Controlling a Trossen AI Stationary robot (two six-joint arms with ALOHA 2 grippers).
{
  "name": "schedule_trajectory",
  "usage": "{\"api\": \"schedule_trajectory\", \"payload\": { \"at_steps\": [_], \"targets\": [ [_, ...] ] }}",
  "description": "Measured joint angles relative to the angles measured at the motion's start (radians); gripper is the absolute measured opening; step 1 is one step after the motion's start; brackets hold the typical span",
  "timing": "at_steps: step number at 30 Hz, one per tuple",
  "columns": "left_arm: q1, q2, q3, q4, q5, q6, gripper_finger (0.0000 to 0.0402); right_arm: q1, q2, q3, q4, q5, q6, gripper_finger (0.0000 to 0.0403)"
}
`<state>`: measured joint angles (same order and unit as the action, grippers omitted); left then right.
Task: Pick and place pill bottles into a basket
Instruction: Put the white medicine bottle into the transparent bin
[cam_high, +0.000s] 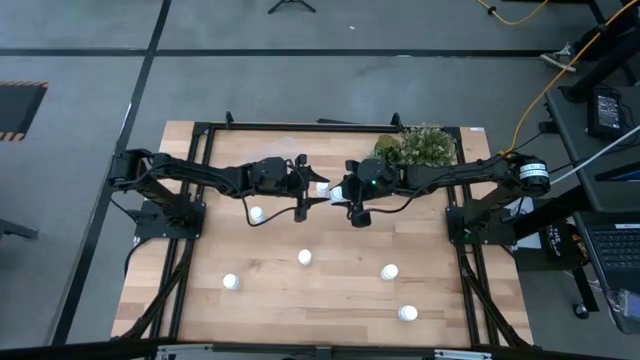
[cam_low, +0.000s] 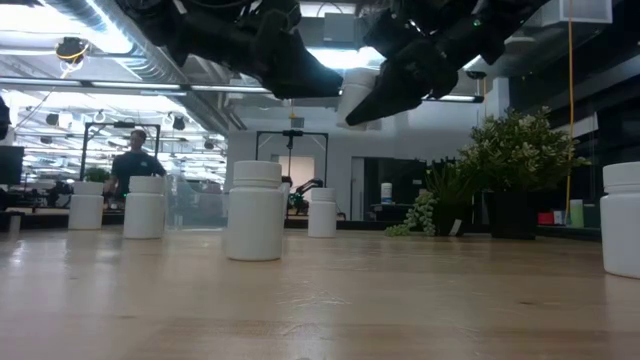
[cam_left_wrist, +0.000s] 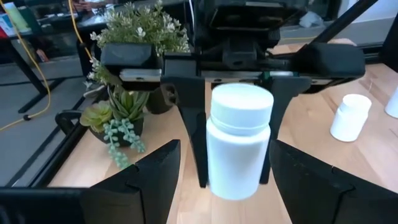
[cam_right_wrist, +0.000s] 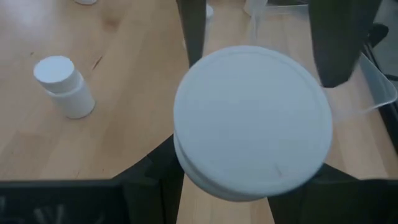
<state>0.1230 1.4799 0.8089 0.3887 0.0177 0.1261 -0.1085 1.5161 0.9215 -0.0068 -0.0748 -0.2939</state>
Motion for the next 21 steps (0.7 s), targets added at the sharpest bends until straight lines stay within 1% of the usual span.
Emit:
{"api": "schedule_trajectory", "payload": {
  "at_steps": [14, 17, 21],
  "targets": [
    [0.0, 0.0, 0.0, 0.005, 0.001, 0.0, 0.0239, 0.0, 0.02, 0.0, 0.057, -0.001, -0.003, 0.0167],
    [0.0, 0.0, -0.001, 0.005, 0.001, 0.0, 0.0239, 0.0, 0.043, 0.023, 0.037, -0.001, -0.004, 0.0167],
    [0.0, 0.0, -0.001, 0.005, 0.004, 0.0, 0.0239, -0.003, 0.078, 0.094, -0.021, 0.0, -0.027, 0.0167]
  ]
}}
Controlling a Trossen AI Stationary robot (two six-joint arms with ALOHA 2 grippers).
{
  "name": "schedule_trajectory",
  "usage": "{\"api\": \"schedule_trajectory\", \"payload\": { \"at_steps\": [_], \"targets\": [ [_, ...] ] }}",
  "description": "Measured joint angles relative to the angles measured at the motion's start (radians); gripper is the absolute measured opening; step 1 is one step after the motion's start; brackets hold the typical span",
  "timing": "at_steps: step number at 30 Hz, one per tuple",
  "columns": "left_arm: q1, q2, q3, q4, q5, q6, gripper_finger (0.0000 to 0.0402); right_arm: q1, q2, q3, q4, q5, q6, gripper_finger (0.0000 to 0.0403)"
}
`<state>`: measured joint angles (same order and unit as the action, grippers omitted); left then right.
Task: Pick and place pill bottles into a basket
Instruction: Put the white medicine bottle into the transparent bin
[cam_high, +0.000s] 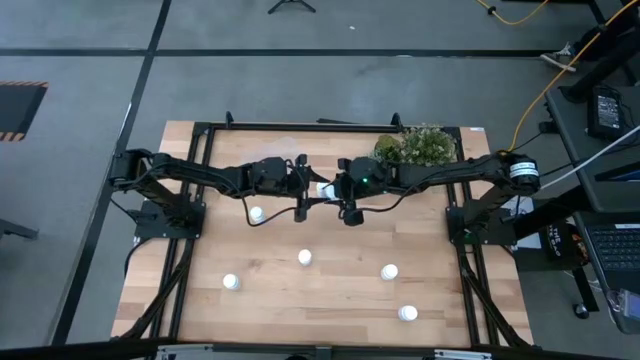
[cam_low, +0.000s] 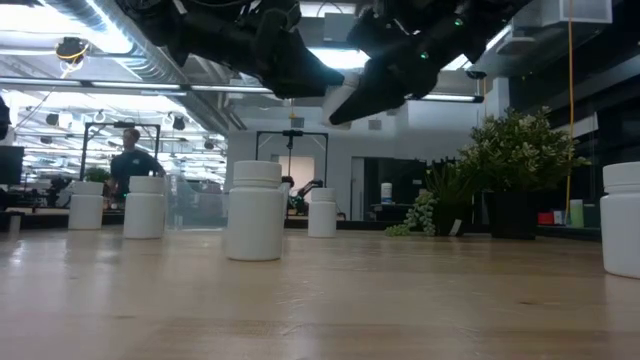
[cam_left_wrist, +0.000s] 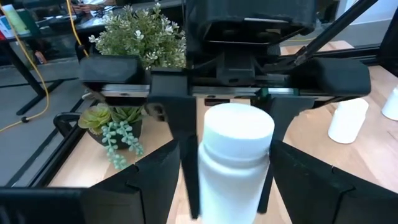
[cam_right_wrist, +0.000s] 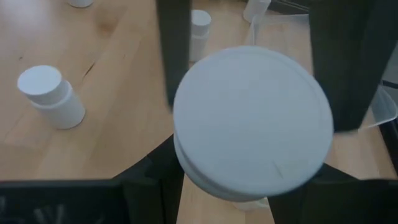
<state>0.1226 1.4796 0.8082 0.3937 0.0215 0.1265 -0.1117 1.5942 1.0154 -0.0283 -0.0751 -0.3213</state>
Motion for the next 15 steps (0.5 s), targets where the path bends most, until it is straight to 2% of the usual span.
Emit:
{"api": "schedule_trajectory", "payload": {
  "at_steps": [6, 15],
  "targets": [
    [-0.003, 0.0, 0.0, -0.001, -0.002, 0.003, 0.0239, -0.012, 0.053, 0.077, -0.072, -0.001, -0.005, 0.0167],
    [-0.003, 0.0, 0.0, -0.002, -0.002, 0.007, 0.0239, -0.017, 0.059, 0.078, -0.072, -0.005, -0.005, 0.0167]
  ]
}}
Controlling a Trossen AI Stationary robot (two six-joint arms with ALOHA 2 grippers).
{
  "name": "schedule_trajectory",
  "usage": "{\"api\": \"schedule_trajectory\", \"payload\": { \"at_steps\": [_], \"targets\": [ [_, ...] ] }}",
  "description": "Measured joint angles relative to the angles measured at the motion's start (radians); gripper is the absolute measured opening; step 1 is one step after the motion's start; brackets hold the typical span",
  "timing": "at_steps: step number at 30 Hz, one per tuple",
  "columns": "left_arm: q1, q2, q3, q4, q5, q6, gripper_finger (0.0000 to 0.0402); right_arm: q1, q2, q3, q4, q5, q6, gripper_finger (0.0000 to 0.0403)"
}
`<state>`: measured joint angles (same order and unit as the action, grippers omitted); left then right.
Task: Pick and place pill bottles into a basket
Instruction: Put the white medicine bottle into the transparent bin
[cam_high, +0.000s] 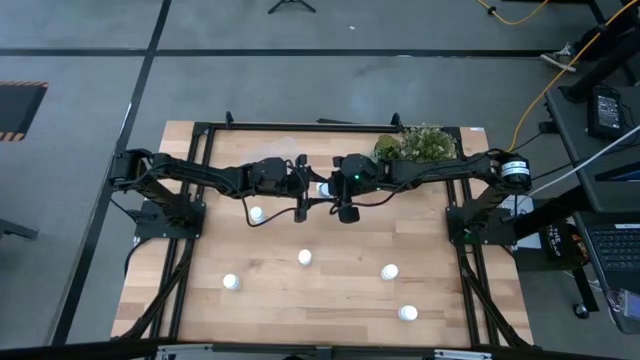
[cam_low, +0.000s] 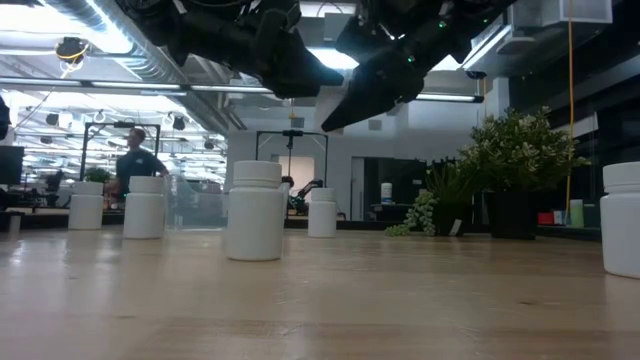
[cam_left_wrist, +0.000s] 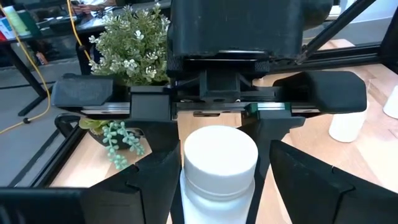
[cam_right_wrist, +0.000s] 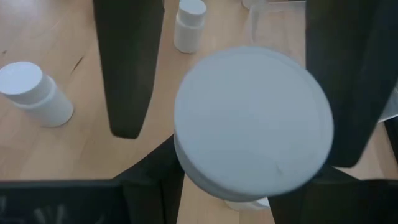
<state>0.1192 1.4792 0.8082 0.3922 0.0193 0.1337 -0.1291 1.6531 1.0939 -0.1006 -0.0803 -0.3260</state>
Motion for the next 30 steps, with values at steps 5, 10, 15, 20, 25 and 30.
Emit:
{"api": "schedule_trajectory", "payload": {
  "at_steps": [5, 10, 15, 20, 25, 30],
  "targets": [
    [0.0, 0.0, 0.0, 0.0, -0.001, -0.014, 0.0239, 0.0, 0.0, 0.0, 0.01, 0.0, -0.001, 0.0167],
    [0.0, 0.0, 0.0, -0.001, -0.003, -0.016, 0.0239, 0.0, 0.0, 0.0, 0.016, -0.001, -0.001, 0.0167],
    [0.0, 0.0, 0.0, -0.006, -0.027, -0.017, 0.0221, 0.0, 0.0, 0.005, 0.021, -0.002, -0.001, 0.0167],
    [0.0, -0.001, 0.0, -0.002, -0.029, -0.011, 0.018, 0.0, 0.0, 0.005, 0.019, -0.005, 0.001, 0.0167],
    [0.0, -0.001, 0.0, -0.002, -0.029, -0.004, 0.0156, 0.0, 0.0, 0.005, 0.016, -0.011, 0.007, 0.0166],
    [0.0, -0.001, 0.0, -0.002, -0.029, 0.018, 0.0156, 0.0, 0.0, 0.005, 0.017, -0.003, 0.003, 0.017]
  ]
}}
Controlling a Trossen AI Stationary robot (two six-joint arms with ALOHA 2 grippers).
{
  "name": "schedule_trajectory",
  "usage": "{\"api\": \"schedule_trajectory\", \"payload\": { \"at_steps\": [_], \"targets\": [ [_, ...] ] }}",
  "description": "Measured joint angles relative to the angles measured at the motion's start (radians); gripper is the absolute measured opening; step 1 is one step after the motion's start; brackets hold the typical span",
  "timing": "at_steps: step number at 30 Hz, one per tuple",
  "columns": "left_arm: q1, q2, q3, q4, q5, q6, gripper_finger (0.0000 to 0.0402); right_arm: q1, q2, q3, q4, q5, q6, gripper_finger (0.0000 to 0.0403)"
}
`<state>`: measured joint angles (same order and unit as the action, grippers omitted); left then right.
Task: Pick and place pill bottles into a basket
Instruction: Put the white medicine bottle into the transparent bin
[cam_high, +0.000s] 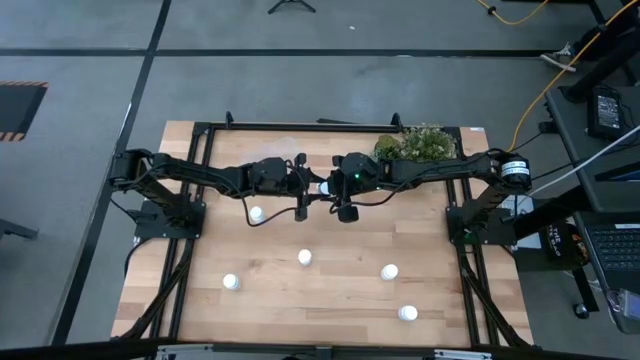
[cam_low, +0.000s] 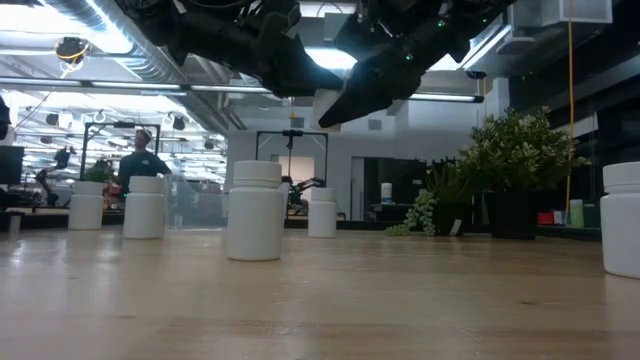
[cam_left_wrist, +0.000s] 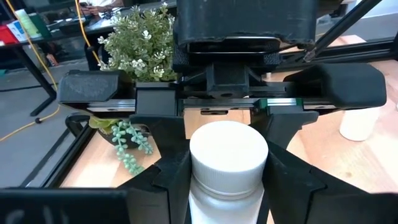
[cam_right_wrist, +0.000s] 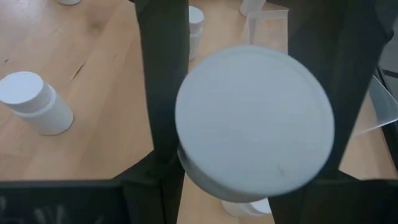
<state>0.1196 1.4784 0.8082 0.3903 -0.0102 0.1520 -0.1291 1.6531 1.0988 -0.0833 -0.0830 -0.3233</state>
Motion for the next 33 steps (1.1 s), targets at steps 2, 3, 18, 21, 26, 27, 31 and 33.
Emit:
{"api": "schedule_trajectory", "payload": {
  "at_steps": [2, 3, 18, 21, 26, 27, 31, 33],
  "targets": [
    [0.0, 0.0, 0.0, 0.001, 0.001, 0.005, 0.0156, 0.0, 0.0, 0.0, 0.001, 0.002, 0.0, 0.0183],
    [0.0, 0.0, 0.0, 0.001, 0.001, 0.006, 0.0156, 0.0, 0.0, 0.0, 0.001, 0.002, 0.0, 0.0192],
    [0.0, -0.11, -0.001, -0.111, 0.001, 0.03, 0.0156, 0.0, -0.024, 0.002, -0.003, 0.004, -0.004, 0.024],
    [0.0, -0.149, -0.001, -0.154, -0.03, 0.073, 0.0156, 0.0, -0.062, 0.002, -0.024, 0.014, -0.005, 0.024],
    [0.019, -0.219, -0.001, -0.189, -0.108, 0.147, 0.0156, 0.0, -0.135, 0.002, -0.098, 0.014, -0.056, 0.0215],
    [0.03, -0.235, -0.001, -0.212, -0.108, 0.147, 0.0156, 0.0, -0.149, 0.002, -0.119, 0.016, -0.072, 0.0201],
    [0.087, -0.281, -0.001, -0.278, -0.082, 0.125, 0.0156, -0.001, -0.208, -0.019, -0.169, 0.036, -0.075, 0.0117],
    [0.114, -0.298, -0.021, -0.272, -0.074, 0.124, 0.0156, -0.002, -0.239, -0.057, -0.167, 0.037, -0.075, 0.0065]
  ]
}}
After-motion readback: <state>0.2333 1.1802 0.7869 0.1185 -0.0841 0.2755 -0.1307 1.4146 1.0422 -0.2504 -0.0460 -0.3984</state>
